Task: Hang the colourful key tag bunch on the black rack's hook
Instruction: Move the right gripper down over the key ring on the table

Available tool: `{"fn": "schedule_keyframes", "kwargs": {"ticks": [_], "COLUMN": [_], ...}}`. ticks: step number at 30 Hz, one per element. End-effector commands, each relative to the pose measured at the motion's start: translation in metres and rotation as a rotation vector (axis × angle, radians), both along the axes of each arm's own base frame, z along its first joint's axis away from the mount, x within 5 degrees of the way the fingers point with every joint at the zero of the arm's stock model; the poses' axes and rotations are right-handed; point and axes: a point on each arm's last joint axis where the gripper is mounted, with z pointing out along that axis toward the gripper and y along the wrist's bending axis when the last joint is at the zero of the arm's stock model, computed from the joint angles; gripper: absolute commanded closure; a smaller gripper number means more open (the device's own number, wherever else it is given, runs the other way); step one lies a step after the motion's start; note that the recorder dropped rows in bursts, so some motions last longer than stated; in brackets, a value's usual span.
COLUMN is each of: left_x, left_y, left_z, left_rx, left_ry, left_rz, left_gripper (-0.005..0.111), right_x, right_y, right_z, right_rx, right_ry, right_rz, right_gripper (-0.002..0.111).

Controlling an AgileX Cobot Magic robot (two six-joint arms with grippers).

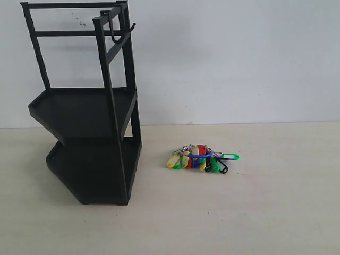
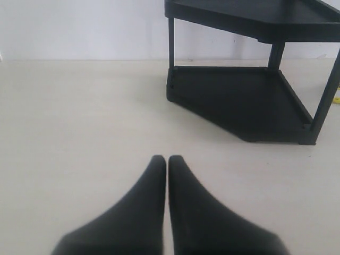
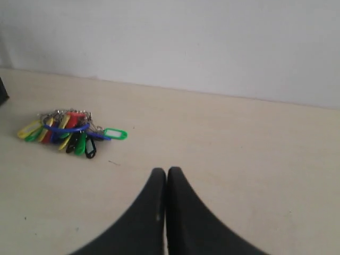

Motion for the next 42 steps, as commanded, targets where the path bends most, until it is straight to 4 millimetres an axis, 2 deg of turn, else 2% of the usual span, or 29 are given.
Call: {"fn": "schedule_keyframes", "kwargs": {"ticks": [1, 4, 7, 10, 11, 12, 13, 14, 15, 16, 18, 19, 22, 26, 30, 34, 42], "left_x": [0.000, 0.000, 0.000, 0.000, 0.000, 0.000, 0.000, 0.000, 0.000, 0.000, 0.000, 0.000, 0.000, 0.000, 0.000, 0.000, 0.000], "left_y": [0.000, 0.000, 0.000, 0.000, 0.000, 0.000, 0.000, 0.000, 0.000, 0.000, 0.000, 0.000, 0.000, 0.000, 0.000, 0.000, 0.000], "left_z": [0.002, 0.002, 0.002, 0.002, 0.002, 0.002, 0.002, 0.002, 0.002, 0.002, 0.002, 0.002, 0.002, 0.002, 0.002, 0.002, 0.002], "left_rx": [-0.017, -0.017, -0.017, -0.017, -0.017, -0.017, -0.017, -0.017, -0.017, -0.017, -0.017, -0.017, -0.017, -0.017, -0.017, -0.017, -0.017], "left_ry": [-0.019, -0.019, -0.019, -0.019, -0.019, -0.019, -0.019, -0.019, -0.019, -0.019, -0.019, -0.019, -0.019, -0.019, -0.019, -0.019, -0.019], "left_rz": [0.007, 0.007, 0.007, 0.007, 0.007, 0.007, 0.007, 0.007, 0.007, 0.007, 0.007, 0.007, 0.007, 0.007, 0.007, 0.007, 0.007], "left_gripper": [0.102, 0.102, 0.102, 0.102, 0.102, 0.102, 0.102, 0.102, 0.102, 0.102, 0.102, 0.102, 0.102, 0.102, 0.102, 0.102, 0.102], "right_x": [0.030, 0.052, 0.078, 0.105, 0.123, 0.130, 0.145, 0.153, 0.166, 0.171, 0.191, 0.197, 0.216, 0.231, 0.239, 0.244, 0.264], "right_y": [-0.001, 0.000, 0.013, 0.035, 0.051, 0.059, 0.073, 0.078, 0.089, 0.093, 0.111, 0.114, 0.123, 0.128, 0.131, 0.138, 0.167], "right_z": [0.001, 0.005, 0.009, 0.012, 0.011, 0.009, 0.005, 0.002, -0.005, -0.009, -0.030, -0.039, -0.071, -0.101, -0.116, -0.125, -0.132], "right_rx": [-0.059, -0.144, -0.290, -0.448, -0.543, -0.591, -0.696, -0.725, -0.805, -0.828, -0.907, -0.923, -0.955, -0.974, -0.986, -0.999, -0.990], "right_ry": [0.061, 0.116, 0.185, 0.218, 0.235, 0.243, 0.259, 0.262, 0.269, 0.274, 0.299, 0.305, 0.277, 0.246, 0.210, 0.180, 0.207], "right_rz": [0.029, 0.090, 0.239, 0.419, 0.538, 0.590, 0.686, 0.708, 0.751, 0.767, 0.829, 0.840, 0.852, 0.857, 0.852, 0.859, 0.910], "right_gripper": [0.108, 0.108, 0.108, 0.108, 0.108, 0.108, 0.108, 0.106, 0.098, 0.093, 0.066, 0.063, 0.064, 0.064, 0.064, 0.064, 0.064]}}
